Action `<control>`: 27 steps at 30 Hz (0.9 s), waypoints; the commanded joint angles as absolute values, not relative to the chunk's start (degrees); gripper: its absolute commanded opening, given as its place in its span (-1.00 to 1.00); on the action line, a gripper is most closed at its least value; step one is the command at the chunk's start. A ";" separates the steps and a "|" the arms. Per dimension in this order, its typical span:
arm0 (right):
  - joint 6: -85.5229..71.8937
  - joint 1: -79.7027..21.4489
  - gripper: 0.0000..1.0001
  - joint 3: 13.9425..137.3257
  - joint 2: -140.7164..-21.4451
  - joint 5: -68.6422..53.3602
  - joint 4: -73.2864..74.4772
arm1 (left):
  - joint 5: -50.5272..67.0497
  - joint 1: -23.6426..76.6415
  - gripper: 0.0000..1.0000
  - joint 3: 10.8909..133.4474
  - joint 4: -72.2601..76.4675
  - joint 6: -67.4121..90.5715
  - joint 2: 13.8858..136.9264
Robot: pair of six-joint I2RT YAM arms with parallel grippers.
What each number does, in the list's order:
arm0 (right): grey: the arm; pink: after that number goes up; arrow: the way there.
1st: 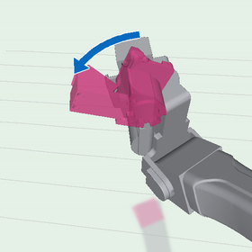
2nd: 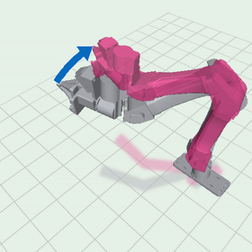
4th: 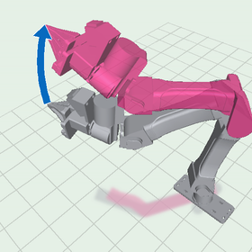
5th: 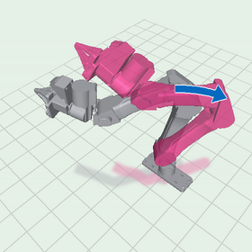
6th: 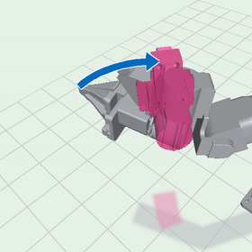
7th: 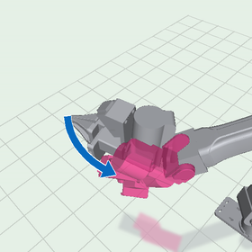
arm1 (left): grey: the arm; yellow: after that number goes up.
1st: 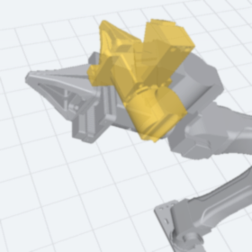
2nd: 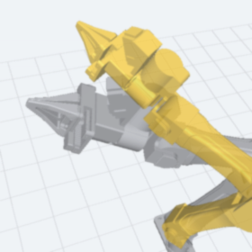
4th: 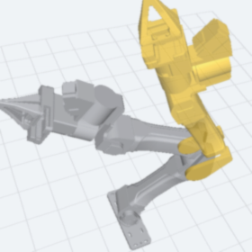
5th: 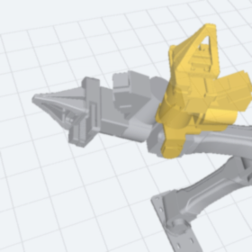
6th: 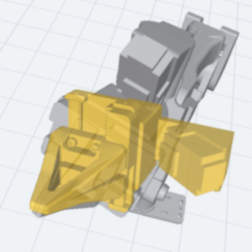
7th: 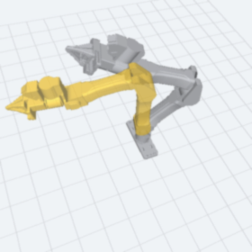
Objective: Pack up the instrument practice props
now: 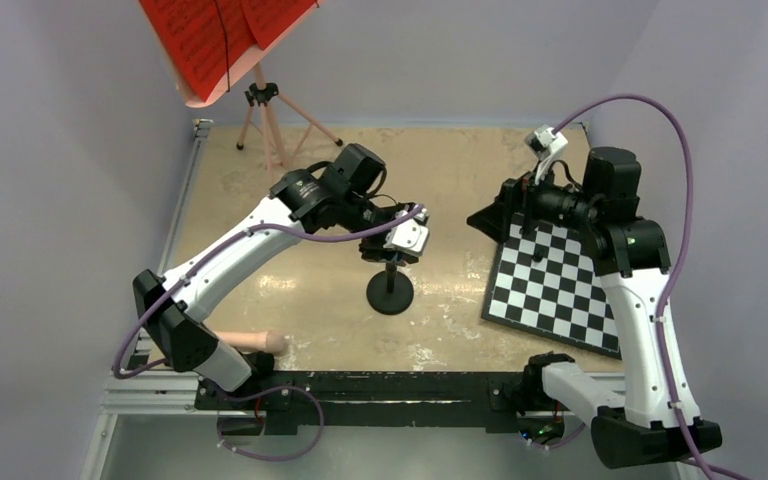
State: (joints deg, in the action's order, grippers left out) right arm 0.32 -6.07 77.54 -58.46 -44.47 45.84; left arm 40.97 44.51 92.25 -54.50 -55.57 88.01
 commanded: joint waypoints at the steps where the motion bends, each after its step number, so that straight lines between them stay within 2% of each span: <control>1: -3.32 -2.54 0.98 77.61 -58.50 -34.37 44.00 | 35.92 46.33 0.15 96.63 -58.61 -53.93 89.71; 11: -7.65 -0.31 0.98 74.28 -58.41 -35.76 41.71 | 28.20 48.16 -0.08 100.34 -61.71 -55.72 95.69; 15: -7.70 1.48 0.98 73.41 -58.26 -35.98 41.76 | 29.86 48.24 -0.30 101.51 -62.91 -55.55 96.78; 17: -7.57 1.66 0.98 73.01 -58.16 -35.95 41.61 | 30.20 48.25 -0.53 101.95 -64.72 -55.88 97.15; 20: -7.39 1.93 0.98 73.27 -58.43 -35.98 41.70 | 28.69 47.85 -0.75 103.64 -68.85 -57.20 96.68; 27: -6.88 2.02 0.98 73.89 -59.48 -36.45 41.98 | 21.05 42.67 -0.95 104.08 -76.67 -58.76 91.51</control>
State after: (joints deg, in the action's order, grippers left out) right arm -6.85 1.67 73.17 -58.96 -36.51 43.68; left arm 26.85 46.22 101.71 -70.35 -57.67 96.38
